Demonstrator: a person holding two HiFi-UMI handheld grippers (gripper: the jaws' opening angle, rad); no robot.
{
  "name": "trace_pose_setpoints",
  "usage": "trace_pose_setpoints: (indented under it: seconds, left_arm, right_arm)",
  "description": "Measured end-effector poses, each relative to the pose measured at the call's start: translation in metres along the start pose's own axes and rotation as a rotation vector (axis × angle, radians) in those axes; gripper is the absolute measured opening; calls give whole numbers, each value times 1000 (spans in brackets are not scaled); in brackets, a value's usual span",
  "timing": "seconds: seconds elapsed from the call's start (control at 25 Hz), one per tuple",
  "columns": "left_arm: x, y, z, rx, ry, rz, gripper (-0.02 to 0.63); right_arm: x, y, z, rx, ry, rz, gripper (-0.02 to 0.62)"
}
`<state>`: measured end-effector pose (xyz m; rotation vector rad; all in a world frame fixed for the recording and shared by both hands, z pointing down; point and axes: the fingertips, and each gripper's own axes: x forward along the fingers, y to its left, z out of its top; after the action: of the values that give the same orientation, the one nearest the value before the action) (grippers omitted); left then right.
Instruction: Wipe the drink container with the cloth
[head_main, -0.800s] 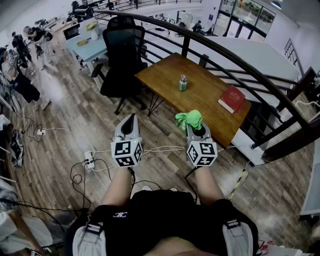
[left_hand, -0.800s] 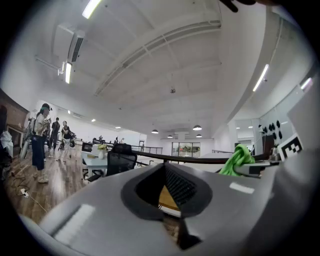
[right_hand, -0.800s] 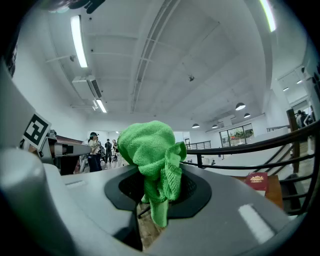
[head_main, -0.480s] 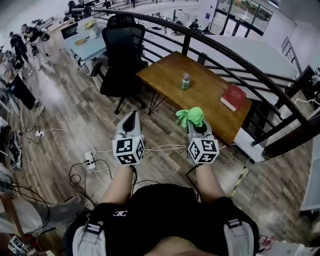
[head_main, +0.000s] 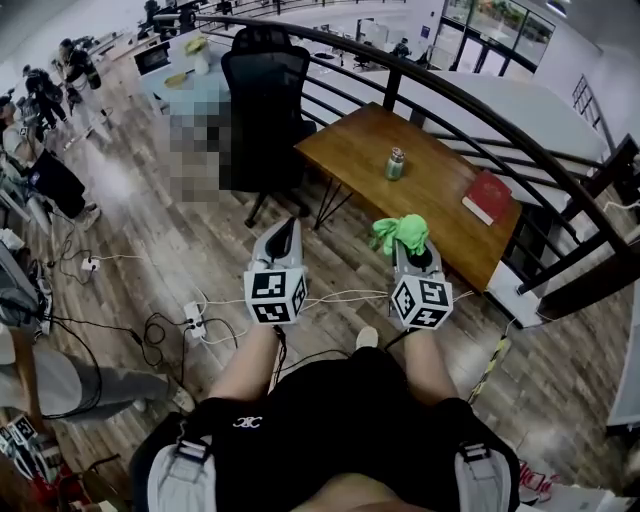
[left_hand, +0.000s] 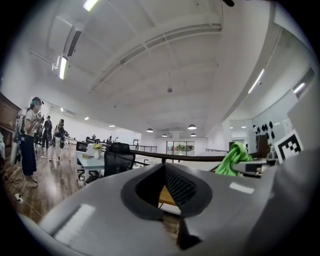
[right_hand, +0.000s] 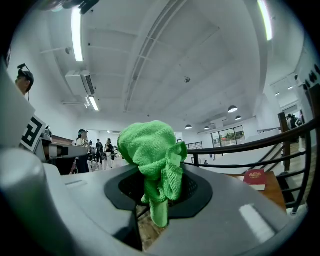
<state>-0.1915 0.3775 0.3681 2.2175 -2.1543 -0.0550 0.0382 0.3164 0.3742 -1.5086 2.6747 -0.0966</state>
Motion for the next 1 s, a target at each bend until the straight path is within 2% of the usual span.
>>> trace_pose_setpoints:
  seconds: [0.28,0.48,0.72,1.0]
  left_arm:
    - [6,24,-4,1,2,9,52]
    - [40,26,-6,-1,-19,4,51]
    - [112,20,-16,17,-9,-8,51]
    - [233,2,-21,38,16,-7,52]
  right_arm:
    - [19,13,-13,-6,19,5,98]
    - [48,-6,-20,-3,24,3,98]
    - [101,-51,-36,23,35,-22,98]
    - [197,-118,-43,22,68,13,98]
